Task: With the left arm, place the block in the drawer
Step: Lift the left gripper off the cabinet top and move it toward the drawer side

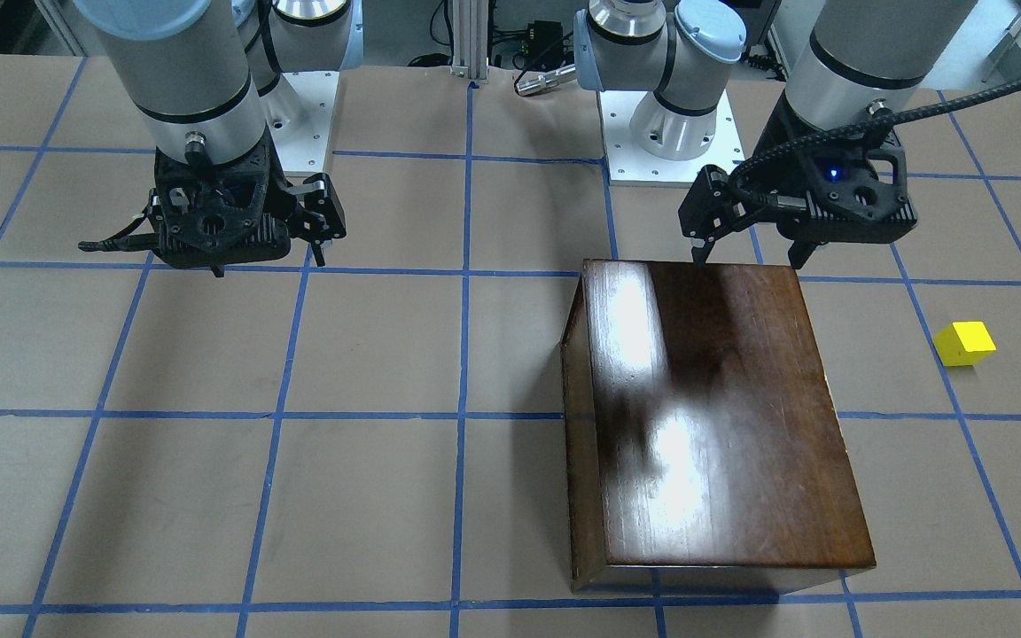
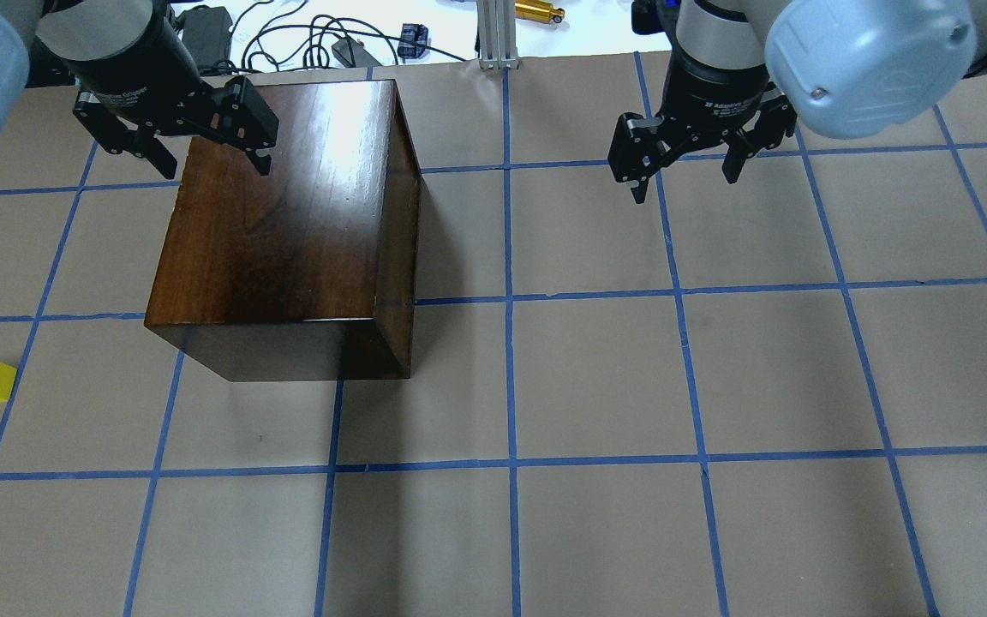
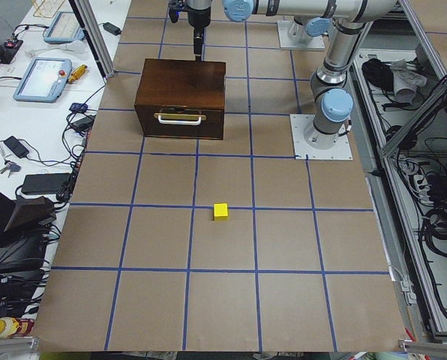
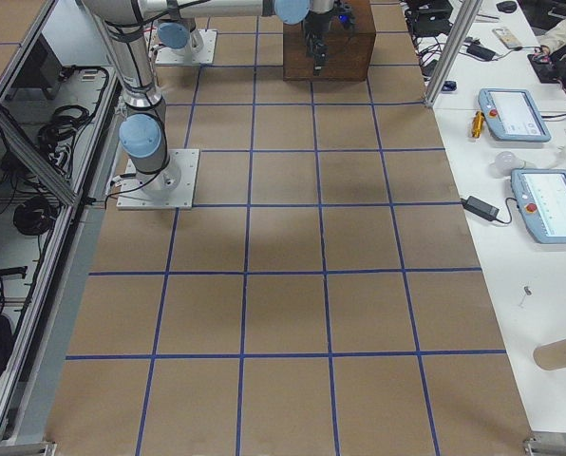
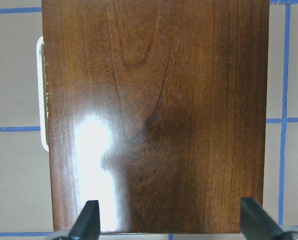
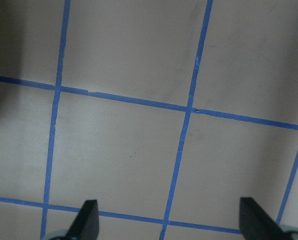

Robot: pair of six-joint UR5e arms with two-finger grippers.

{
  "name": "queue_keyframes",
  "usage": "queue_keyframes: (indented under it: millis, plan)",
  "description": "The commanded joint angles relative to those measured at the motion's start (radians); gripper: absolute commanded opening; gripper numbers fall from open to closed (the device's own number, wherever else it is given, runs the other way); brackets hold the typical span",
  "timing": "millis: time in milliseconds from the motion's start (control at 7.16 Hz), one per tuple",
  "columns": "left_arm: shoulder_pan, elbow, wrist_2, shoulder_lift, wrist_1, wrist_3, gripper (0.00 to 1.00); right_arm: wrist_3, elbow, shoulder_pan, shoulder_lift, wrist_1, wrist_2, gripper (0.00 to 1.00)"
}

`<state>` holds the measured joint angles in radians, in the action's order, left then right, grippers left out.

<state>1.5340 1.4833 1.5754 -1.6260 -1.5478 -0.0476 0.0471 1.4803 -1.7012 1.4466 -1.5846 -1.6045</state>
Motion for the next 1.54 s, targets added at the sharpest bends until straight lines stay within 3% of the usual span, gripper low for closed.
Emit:
queue_keyframes:
  millis: [0, 1117, 1397]
  plan:
    - [0.000, 0.002, 0.000, 0.000, 0.000, -0.006, 1.00, 0.000, 0.000, 0.000, 0.000, 0.000, 0.001, 1.00]
    - [-0.015, -0.002, 0.012, -0.002, -0.011, -0.014, 1.00, -0.001, 0.000, 0.000, 0.000, 0.000, 0.000, 1.00]
    - [-0.140, 0.000, 0.008, -0.011, -0.029, -0.142, 1.00, 0.000, 0.000, 0.000, 0.000, 0.000, 0.000, 1.00]
